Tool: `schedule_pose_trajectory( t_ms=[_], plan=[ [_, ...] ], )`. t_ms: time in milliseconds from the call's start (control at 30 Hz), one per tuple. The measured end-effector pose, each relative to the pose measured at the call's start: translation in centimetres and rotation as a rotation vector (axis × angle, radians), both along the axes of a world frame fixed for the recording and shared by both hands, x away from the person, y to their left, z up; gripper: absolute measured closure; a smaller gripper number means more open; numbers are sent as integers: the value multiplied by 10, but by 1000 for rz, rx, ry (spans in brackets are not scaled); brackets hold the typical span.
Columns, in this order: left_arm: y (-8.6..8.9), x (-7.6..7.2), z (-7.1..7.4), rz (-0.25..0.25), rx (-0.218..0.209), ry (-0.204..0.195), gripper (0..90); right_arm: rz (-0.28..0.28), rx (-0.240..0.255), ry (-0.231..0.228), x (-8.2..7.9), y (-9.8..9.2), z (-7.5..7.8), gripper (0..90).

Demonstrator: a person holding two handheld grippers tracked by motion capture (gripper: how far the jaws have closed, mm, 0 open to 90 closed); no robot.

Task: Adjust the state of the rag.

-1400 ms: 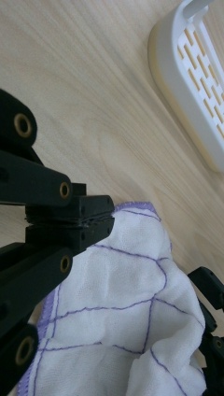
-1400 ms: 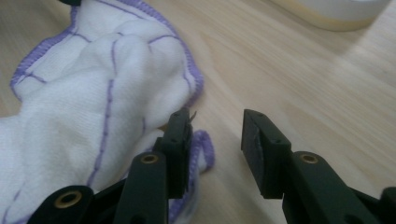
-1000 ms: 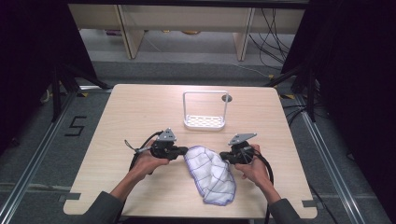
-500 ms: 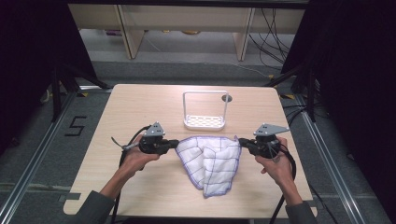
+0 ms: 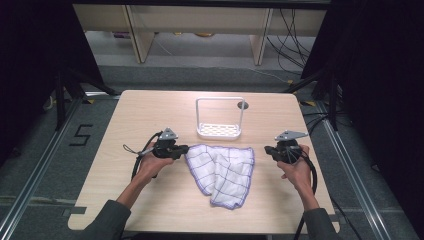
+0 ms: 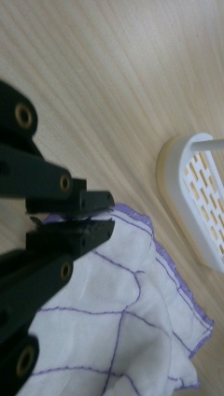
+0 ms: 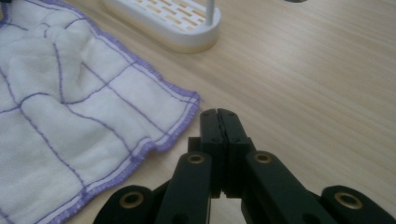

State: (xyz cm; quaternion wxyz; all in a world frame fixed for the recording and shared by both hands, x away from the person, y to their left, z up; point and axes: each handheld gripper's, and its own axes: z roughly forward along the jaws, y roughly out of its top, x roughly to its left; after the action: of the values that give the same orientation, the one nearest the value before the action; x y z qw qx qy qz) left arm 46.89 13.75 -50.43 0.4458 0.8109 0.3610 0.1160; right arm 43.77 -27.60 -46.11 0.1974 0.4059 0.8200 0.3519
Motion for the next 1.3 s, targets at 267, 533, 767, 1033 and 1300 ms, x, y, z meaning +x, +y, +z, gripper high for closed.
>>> schedule_pose_trajectory(
  t_ms=[267,533,767,1033,1300],
  plan=[
    [7,-33,23,-14,11,-8,562,91,71,26,-40,21,14,824],
    [-15,-104,18,-135,-57,31,523,184,93,76,-94,46,6,659],
    [-40,-118,9,-210,-25,29,523,241,43,111,-123,70,-8,599],
    [-56,-107,-5,-212,8,17,560,265,-1,131,-125,82,-26,555],
    [-73,-105,-11,-270,63,-19,728,299,-62,163,-129,95,-37,696]
  ],
)
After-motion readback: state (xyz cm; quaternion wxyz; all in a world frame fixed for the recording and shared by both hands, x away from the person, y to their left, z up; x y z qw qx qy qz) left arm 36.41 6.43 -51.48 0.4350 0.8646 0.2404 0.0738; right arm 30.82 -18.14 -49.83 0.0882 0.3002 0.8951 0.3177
